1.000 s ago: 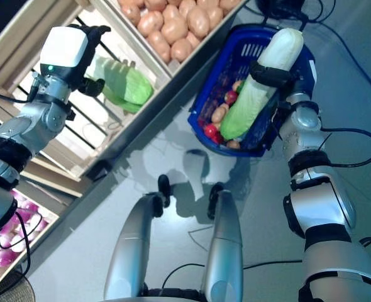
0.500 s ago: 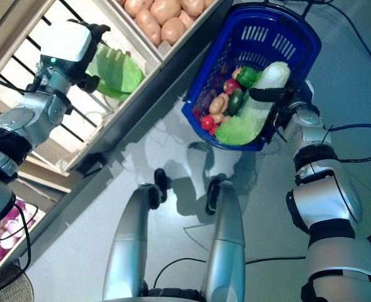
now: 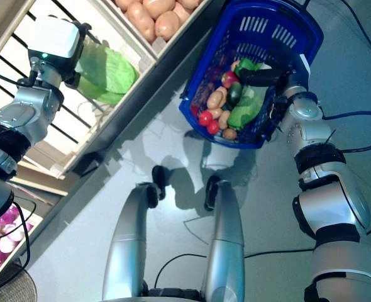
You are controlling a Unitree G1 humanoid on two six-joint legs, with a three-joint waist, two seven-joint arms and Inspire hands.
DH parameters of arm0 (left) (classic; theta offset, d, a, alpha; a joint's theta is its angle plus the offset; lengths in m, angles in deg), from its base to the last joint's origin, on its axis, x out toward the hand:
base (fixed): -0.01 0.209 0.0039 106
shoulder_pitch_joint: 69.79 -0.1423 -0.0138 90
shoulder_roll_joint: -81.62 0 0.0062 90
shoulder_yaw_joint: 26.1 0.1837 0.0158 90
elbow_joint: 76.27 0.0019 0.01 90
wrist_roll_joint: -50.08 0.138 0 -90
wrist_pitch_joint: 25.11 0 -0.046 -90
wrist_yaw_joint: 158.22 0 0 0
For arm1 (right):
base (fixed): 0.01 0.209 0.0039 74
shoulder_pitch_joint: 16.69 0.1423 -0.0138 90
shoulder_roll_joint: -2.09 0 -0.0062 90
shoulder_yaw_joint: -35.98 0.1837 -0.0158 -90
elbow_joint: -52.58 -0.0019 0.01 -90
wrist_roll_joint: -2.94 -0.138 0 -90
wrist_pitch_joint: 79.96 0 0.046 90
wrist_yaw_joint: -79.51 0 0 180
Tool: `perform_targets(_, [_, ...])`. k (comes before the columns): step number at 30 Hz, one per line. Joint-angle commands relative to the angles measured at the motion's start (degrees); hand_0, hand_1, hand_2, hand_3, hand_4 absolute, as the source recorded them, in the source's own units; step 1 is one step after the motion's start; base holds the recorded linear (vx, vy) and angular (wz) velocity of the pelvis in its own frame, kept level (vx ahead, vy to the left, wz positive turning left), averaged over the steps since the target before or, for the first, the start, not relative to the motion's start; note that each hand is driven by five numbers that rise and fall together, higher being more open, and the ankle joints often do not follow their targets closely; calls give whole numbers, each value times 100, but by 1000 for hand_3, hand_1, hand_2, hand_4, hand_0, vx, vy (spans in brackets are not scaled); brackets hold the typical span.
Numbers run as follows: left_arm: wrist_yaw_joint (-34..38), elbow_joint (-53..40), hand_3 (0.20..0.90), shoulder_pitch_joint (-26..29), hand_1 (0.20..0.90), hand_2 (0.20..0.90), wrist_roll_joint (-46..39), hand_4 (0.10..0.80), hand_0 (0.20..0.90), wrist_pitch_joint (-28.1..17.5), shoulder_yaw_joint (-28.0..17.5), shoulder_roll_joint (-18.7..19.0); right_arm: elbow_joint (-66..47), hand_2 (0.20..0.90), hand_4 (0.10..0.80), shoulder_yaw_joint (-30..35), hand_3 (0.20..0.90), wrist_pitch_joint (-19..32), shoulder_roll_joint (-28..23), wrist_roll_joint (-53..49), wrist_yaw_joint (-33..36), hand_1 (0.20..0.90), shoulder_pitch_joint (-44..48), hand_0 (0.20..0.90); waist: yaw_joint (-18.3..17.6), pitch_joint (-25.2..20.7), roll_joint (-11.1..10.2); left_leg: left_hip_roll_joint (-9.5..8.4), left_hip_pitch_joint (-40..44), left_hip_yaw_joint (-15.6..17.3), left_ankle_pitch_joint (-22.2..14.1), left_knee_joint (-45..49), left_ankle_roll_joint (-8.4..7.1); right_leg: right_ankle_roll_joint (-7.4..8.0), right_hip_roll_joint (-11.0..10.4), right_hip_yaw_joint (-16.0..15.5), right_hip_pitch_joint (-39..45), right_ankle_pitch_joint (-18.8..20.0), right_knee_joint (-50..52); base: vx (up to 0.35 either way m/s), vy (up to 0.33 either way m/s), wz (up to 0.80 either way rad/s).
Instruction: Put vegetables into the basket
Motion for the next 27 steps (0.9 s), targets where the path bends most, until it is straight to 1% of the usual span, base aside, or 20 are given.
perform_targets(1, [-157, 195, 900, 1009, 900, 900, 183, 800, 900, 632, 46, 835, -330, 900, 800, 159, 900, 644, -467, -315, -171, 900, 56, 900, -159, -31, -41, 168, 585, 221, -534, -246, -30, 251, -23, 254, 367, 705, -721, 13, 50, -1])
perform_targets(3, [-377, 220, 900, 993, 900, 900, 209, 800, 900, 601, 72, 848, -321, 900, 800, 187, 900, 641, -490, -382, -246, 900, -6, 900, -171, -31, -49, 171, 577, 225, -546, -243, -37, 259, -16, 263, 359, 718, -742, 13, 48, -1])
perform_targets(6, [-468, 198, 900, 999, 900, 900, 327, 800, 900, 467, 116, 845, -372, 900, 800, 190, 900, 544, -498, -457, -312, 900, -87, 900, -190, -31, -49, 179, 553, 241, -557, -257, -43, 274, -20, 287, 319, 740, -765, 15, 62, -1])
perform_targets(9, [-738, 164, 900, 1045, 900, 900, 358, 800, 900, 399, 207, 814, -324, 900, 800, 169, 900, 551, -526, -529, -400, 900, -112, 900, -208, -31, -38, 195, 510, 261, -572, -241, -38, 283, -37, 302, 269, 758, -775, 9, 57, -3])
perform_targets(10, [-1200, 186, 900, 1069, 900, 900, 276, 800, 900, 329, 268, 781, -296, 900, 800, 163, 900, 584, -540, -653, -460, 900, -109, 900, -219, -31, -34, 203, 441, 265, -574, -235, -35, 279, -50, 307, 195, 775, -780, -4, 39, -3])
perform_targets(13, [-1386, 150, 900, 1055, 900, 900, 206, 800, 900, 200, 299, 792, -309, 900, 800, 175, 900, 589, -552, -735, -482, 900, -133, 900, -220, -31, -40, 192, 357, 249, -572, -204, -37, 282, -38, 319, 128, 807, -785, -2, 13, -1])
perform_targets(14, [-1814, 98, 900, 1058, 900, 900, 62, 800, 900, -37, 312, 742, -362, 900, 800, 188, 900, 565, -546, -706, -433, 900, -187, 900, -237, -31, -51, 198, 297, 250, -578, -183, -20, 305, -45, 324, 70, 836, -790, -6, 37, -1])
perform_targets(16, [-1985, 60, 900, 1071, 900, 900, -44, 800, 900, -176, 346, 706, -332, 900, 800, 156, 900, 567, -545, -728, -417, 900, -168, 900, -241, -31, -43, 199, 281, 262, -576, -197, -12, 316, -45, 331, 48, 853, -808, -9, 37, -2])
perform_targets(17, [-2150, -6, 900, 1073, 900, 900, -310, 800, 900, -431, 350, 681, -312, 900, 800, 150, 900, 522, -559, -816, -418, 900, -147, 900, -251, -31, -38, 196, 274, 271, -575, -215, -4, 325, -39, 342, 36, 870, -831, 0, 0, 0])
perform_targets(18, [-2179, -20, 900, 1074, 900, 900, -386, 800, 900, -482, 348, 676, -309, 900, 800, 152, 900, 512, -562, -828, -419, 900, -143, 900, -252, -31, -38, 198, 272, 273, -576, -217, -2, 327, -39, 344, 32, 873, -833, -14, 25, -4])
perform_targets(20, [-2395, -116, 900, 1063, 900, 900, -752, 800, 900, -919, 324, 644, -256, 900, 800, 162, 900, 477, -575, -887, -432, 900, -123, 900, -254, -31, -28, 208, 269, 286, -585, -213, 9, 342, -56, 349, 26, 885, -841, -9, 17, -4])
perform_targets(22, [-2617, -266, 900, 1080, 900, 900, -944, 800, 900, -1358, 362, 627, -149, 900, 800, 208, 900, 473, -580, -972, -507, 900, -114, 900, -247, -31, -9, 211, 250, 289, -592, -208, 22, 353, -68, 352, 11, 898, -846, -7, 15, -3])
perform_targets(25, [-2721, -320, 900, 1135, 900, 900, -986, 800, 900, -1509, 422, 609, -52, 900, 800, 234, 900, 474, -599, -1008, -592, 900, -102, 900, -247, -31, 8, 219, 221, 300, -591, -195, 39, 361, -78, 359, -8, 911, -853, -7, 4, -4])
perform_targets(27, [-2840, -316, 900, 1199, 900, 900, -973, 800, 900, -1428, 505, 588, 34, 900, 800, 224, 900, 460, -609, -1149, -663, 900, -45, 900, -243, -31, 17, 230, 155, 296, -596, -152, 51, 362, -98, 367, -67, 917, -824, -15, 2, -3])
